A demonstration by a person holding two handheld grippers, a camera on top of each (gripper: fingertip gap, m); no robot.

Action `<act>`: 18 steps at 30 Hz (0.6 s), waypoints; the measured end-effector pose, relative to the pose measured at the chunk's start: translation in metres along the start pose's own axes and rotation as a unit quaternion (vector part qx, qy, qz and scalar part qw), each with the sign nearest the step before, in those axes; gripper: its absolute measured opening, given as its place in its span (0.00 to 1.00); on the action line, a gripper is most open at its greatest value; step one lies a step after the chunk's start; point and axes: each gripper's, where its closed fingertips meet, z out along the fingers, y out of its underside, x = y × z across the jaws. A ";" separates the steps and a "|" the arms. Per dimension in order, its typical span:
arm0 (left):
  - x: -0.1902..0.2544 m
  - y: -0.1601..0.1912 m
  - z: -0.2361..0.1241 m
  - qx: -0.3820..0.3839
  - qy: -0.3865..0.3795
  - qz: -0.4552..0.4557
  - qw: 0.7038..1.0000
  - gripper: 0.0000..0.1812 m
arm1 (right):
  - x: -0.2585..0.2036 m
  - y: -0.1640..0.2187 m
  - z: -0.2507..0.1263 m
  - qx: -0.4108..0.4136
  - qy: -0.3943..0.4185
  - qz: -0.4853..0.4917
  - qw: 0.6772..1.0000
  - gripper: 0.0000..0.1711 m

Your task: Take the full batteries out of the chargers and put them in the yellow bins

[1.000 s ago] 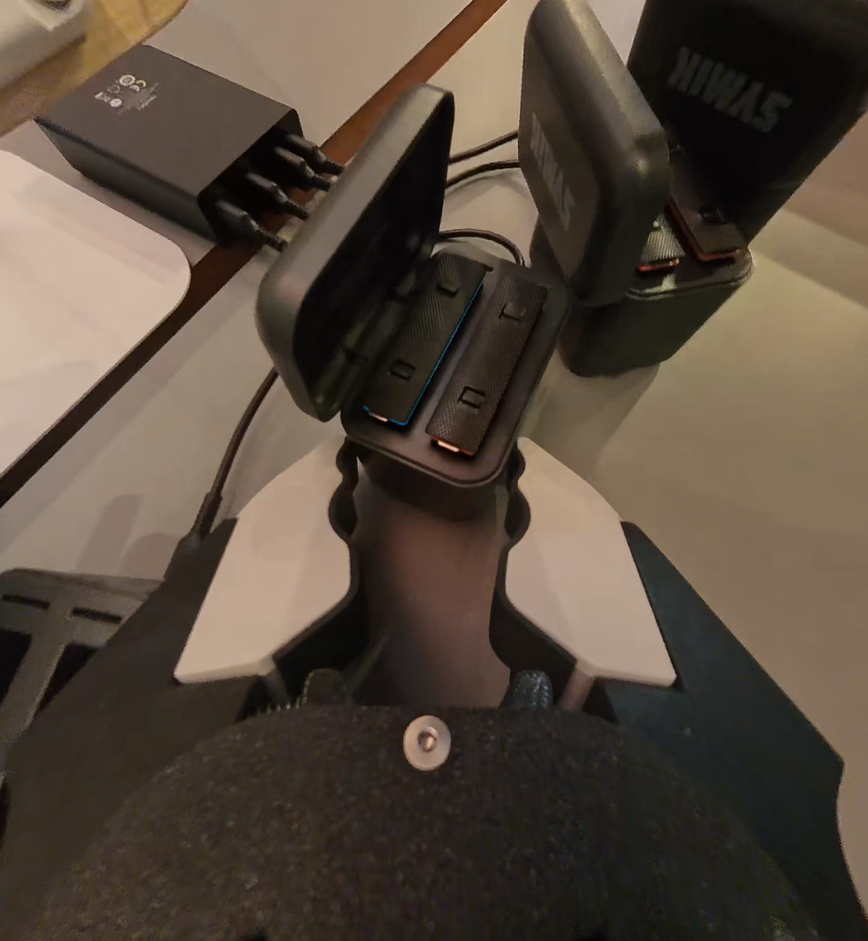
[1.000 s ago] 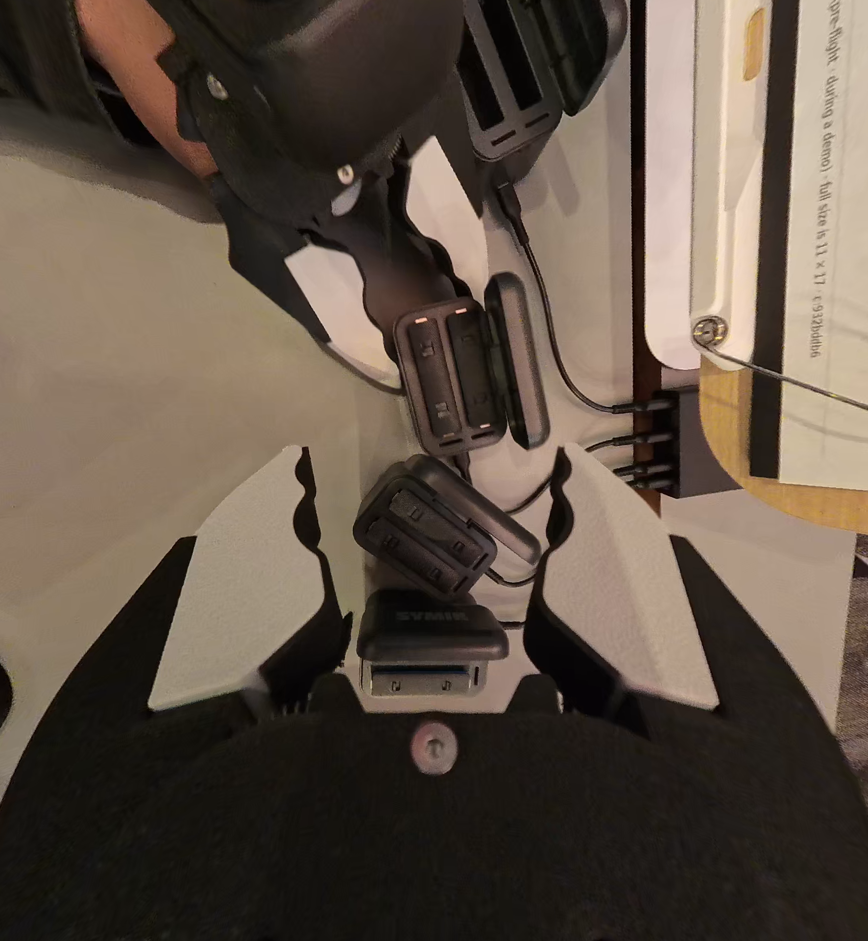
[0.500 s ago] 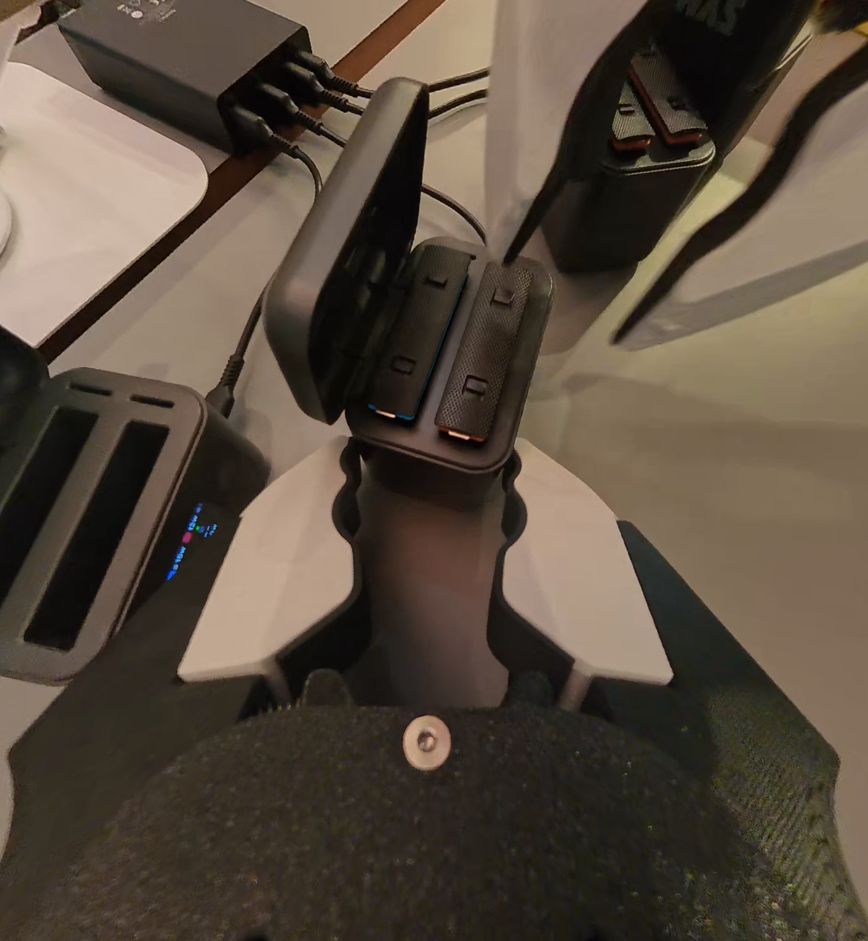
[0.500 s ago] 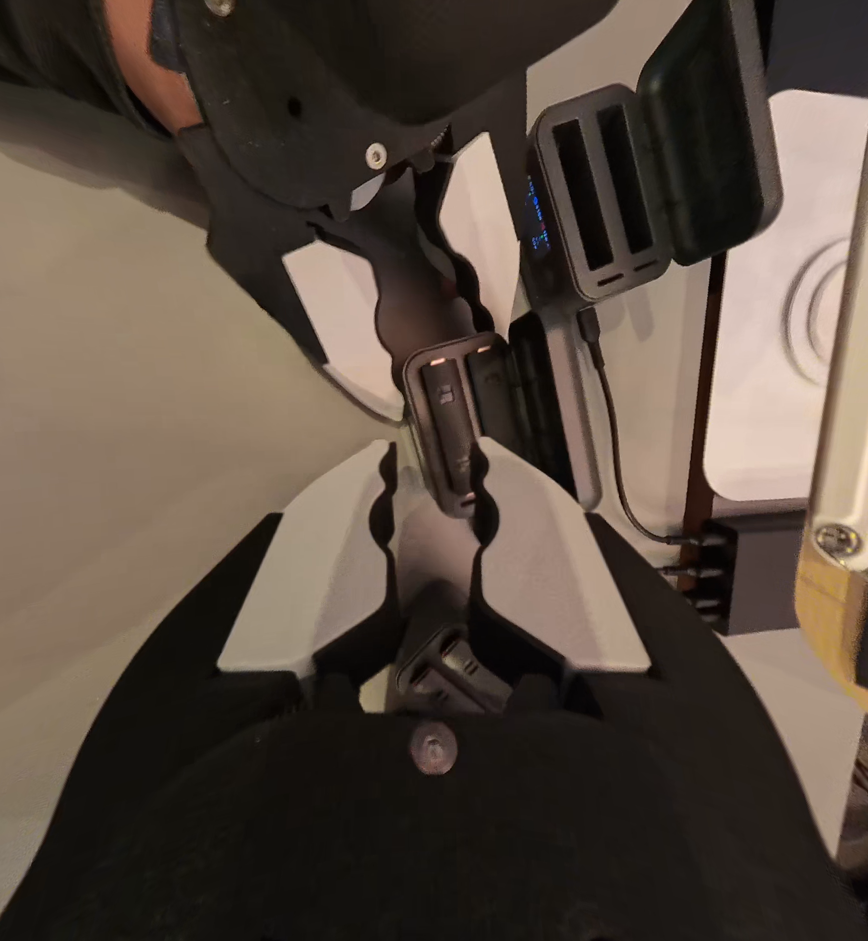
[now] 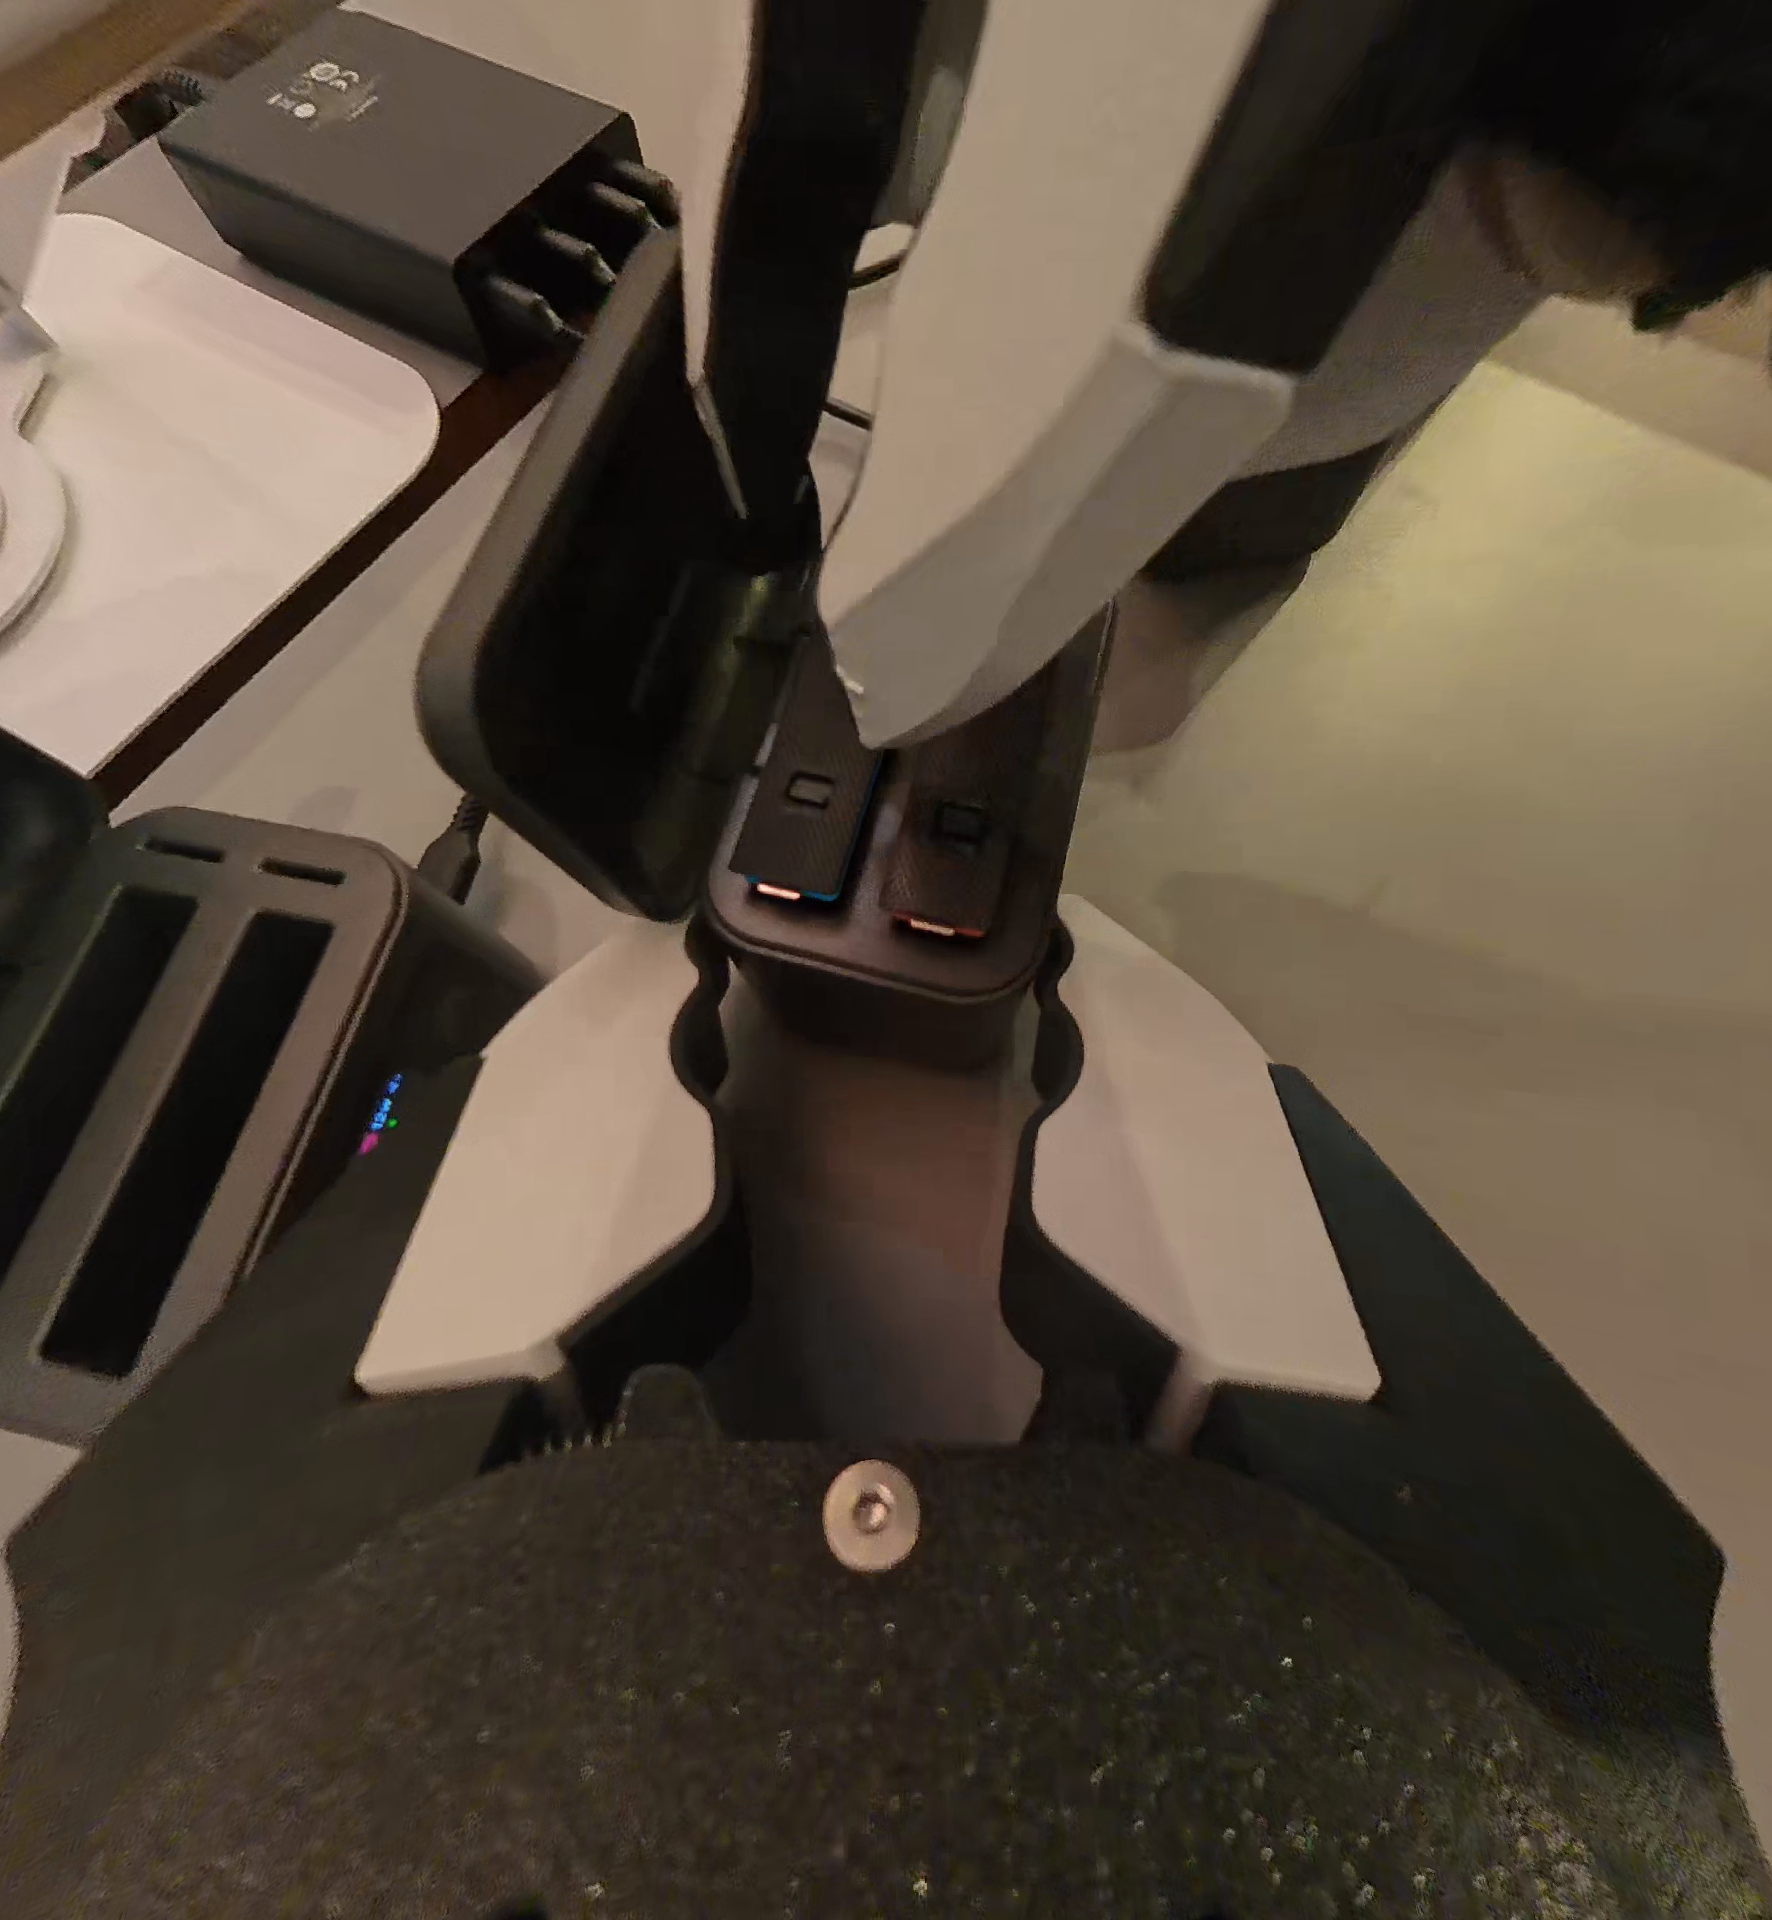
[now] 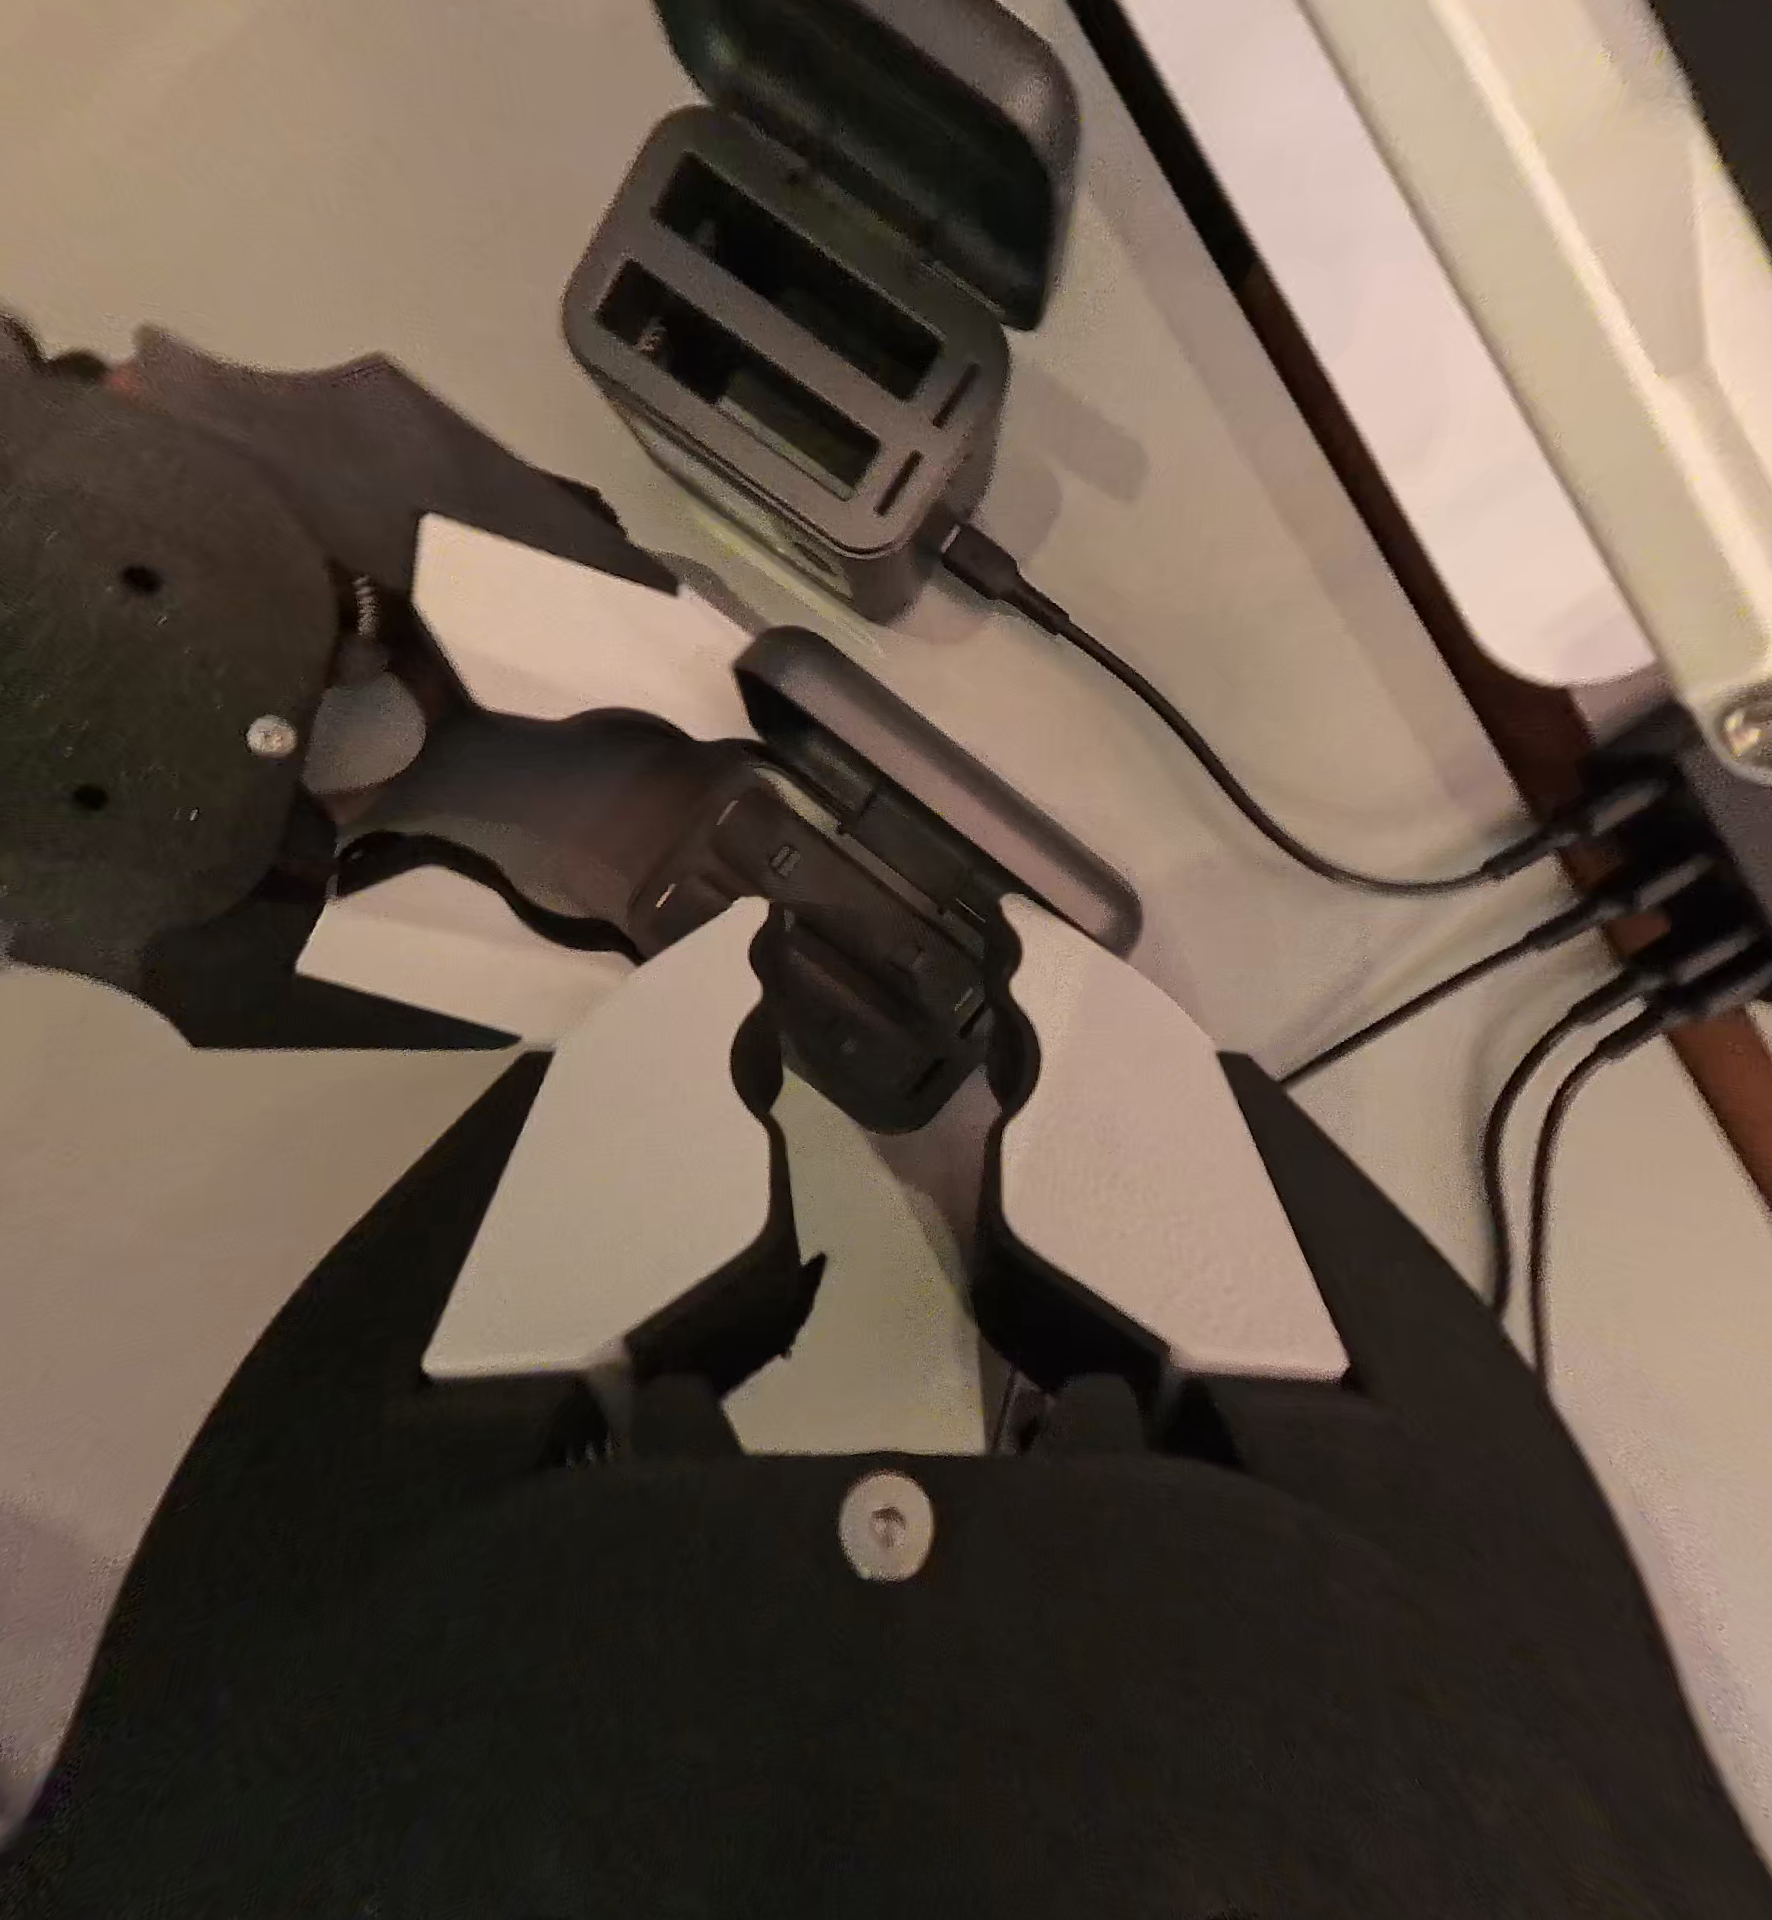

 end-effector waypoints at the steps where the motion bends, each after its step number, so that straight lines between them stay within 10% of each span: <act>1: 0.001 0.000 -0.001 -0.004 0.000 -0.003 1.000 0.32 | 0.001 0.001 0.001 -0.003 -0.004 0.020 1.000 0.22; 9: 0.005 0.002 -0.003 -0.027 -0.019 -0.026 0.999 0.31 | -0.015 -0.002 -0.003 -0.018 -0.085 0.114 0.990 0.42; 18: 0.008 0.001 0.000 -0.028 -0.052 -0.062 0.996 0.31 | -0.008 0.005 0.002 0.018 0.037 0.107 0.993 0.41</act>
